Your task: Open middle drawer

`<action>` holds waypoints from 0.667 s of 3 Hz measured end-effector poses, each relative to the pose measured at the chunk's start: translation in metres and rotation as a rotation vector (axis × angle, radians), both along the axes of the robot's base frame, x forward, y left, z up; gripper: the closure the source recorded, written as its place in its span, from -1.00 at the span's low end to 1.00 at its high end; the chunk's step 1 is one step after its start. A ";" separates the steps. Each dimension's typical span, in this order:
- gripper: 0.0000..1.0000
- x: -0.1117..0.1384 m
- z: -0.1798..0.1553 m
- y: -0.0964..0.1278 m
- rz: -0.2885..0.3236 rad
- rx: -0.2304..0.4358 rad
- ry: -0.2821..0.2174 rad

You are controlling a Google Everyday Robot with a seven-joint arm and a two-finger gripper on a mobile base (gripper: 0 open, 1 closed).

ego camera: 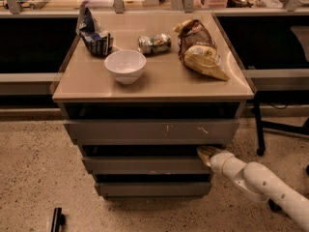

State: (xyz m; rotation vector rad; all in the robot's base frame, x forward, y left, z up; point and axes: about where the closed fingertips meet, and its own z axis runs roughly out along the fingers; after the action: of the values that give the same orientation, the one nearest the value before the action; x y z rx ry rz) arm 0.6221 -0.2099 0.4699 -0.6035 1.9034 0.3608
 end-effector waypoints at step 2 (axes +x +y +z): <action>1.00 -0.001 -0.014 0.003 0.001 -0.018 0.064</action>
Offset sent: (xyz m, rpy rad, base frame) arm -0.0061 -0.0014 -0.0344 -0.0473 0.1573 -0.0048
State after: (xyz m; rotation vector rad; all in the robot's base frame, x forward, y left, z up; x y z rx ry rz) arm 0.6207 -0.2072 0.4555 -0.6114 1.9699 0.3674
